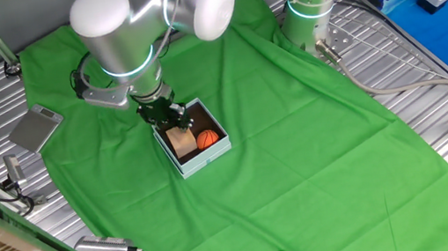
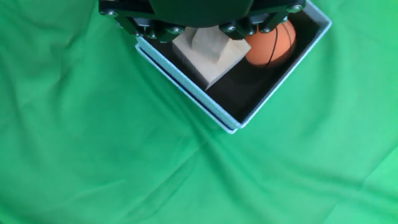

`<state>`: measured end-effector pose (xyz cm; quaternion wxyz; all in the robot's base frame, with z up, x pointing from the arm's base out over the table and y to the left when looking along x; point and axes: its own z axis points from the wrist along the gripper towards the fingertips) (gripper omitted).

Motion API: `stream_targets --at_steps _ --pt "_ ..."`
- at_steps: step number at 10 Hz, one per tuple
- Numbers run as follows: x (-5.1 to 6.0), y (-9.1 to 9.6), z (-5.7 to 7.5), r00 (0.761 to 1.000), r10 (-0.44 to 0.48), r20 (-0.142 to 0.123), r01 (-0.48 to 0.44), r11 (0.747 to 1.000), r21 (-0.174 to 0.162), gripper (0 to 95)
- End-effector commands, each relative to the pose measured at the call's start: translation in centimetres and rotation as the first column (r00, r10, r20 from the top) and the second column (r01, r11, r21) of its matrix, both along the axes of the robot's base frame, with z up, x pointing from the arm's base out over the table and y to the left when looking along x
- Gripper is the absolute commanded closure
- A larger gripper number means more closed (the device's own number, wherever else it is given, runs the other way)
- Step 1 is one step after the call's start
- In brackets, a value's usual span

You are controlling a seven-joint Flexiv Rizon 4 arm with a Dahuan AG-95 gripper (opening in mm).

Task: Take everything out of the gift box

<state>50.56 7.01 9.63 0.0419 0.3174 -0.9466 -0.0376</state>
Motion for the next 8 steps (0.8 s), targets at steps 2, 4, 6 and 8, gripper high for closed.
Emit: stream_targets --at_steps 2,4,6,8 --pt "0.03 0.38 -0.59 0.990 -0.142 -0.014 0.142 0.990 -0.018 38.0" --pt "-0.14 1.00 -0.87 0.981 -0.193 -0.019 0.192 0.981 -0.027 38.0" --pt "-0.36 1.16 -1.14 0.974 -0.224 -0.024 0.223 0.974 -0.038 38.0" --pt "-0.62 1.13 -1.42 0.970 -0.240 -0.026 0.239 0.970 -0.048 38.0"
